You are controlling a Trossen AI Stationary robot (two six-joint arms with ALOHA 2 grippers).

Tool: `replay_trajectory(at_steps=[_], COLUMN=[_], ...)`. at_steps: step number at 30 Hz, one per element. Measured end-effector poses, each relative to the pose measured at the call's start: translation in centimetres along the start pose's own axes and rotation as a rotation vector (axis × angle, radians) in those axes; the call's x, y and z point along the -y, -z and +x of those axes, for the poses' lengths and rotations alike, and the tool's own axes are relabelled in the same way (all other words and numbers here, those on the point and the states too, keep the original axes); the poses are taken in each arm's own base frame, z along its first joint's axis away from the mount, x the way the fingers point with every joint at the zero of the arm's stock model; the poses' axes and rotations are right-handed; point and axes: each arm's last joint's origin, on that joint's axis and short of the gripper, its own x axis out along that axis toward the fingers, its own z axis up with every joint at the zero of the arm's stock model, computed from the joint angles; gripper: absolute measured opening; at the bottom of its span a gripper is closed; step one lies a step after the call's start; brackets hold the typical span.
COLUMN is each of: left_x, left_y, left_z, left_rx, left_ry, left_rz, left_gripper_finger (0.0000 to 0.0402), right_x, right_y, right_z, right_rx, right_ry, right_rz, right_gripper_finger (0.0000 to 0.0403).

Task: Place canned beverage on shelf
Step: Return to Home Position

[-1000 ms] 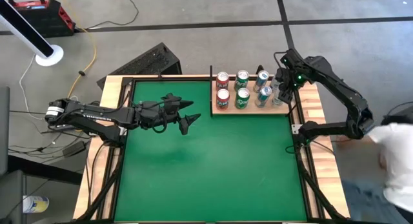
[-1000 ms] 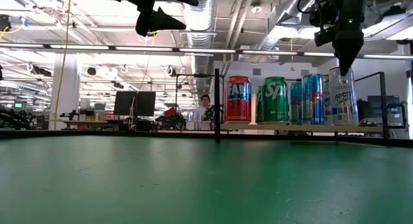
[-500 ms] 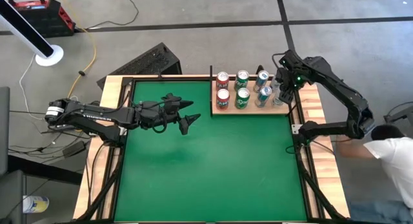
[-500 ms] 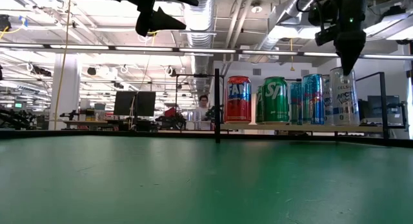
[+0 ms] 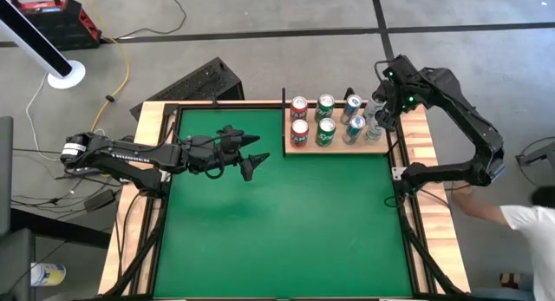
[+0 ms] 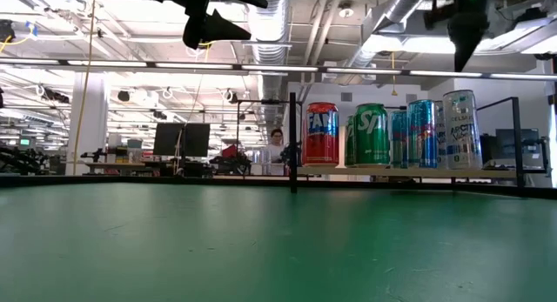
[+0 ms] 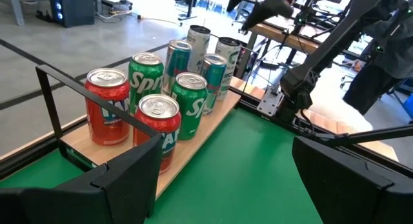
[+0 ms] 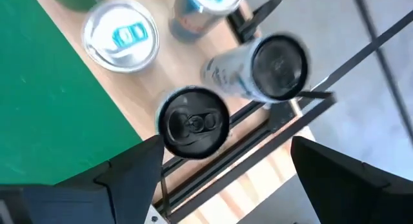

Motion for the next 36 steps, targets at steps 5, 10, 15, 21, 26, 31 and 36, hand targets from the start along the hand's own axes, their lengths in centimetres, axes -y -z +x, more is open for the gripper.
replay_trajectory(at_steps=[5,10,15,21,26,31,36], left_x=[0.0,-0.3,-1.3,-2.8,-4.3,-5.0,-5.3], left_y=[0.0,-0.8,-2.6,-4.6,-4.6,-4.1,-3.4], left_z=[0.0,-0.4,-1.6,-3.7,-4.6,-4.6,-4.5], left_rx=[0.002,0.039,0.094,0.144,0.08,-0.013,-0.083], left_ry=[0.001,0.012,0.035,0.032,0.025,0.095,0.095], left_rz=[-0.001,0.001,0.009,0.06,0.095,0.106,0.114], left_gripper_finger=[0.0331,0.0331,0.0331,0.0331,0.0331,0.0331,0.033], right_x=[0.0,-1.3,-3.8,-7.2,-10.1,-12.8,-15.0], right_y=[-0.4,-1.1,-0.8,0.7,2.0,3.4,4.4], right_z=[-3.3,-6.6,-9.7,-10.6,-6.5,-1.3,3.3], right_rx=[0.109,0.36,0.601,0.821,0.885,1.002,1.162], right_ry=[0.004,-0.194,-0.377,-0.565,-0.66,-0.789,-0.913], right_rz=[0.019,0.051,0.029,-0.015,0.048,0.129,0.21], right_gripper_finger=[0.0361,0.036,0.0333,0.0267,0.0187,0.0061,0.0023])
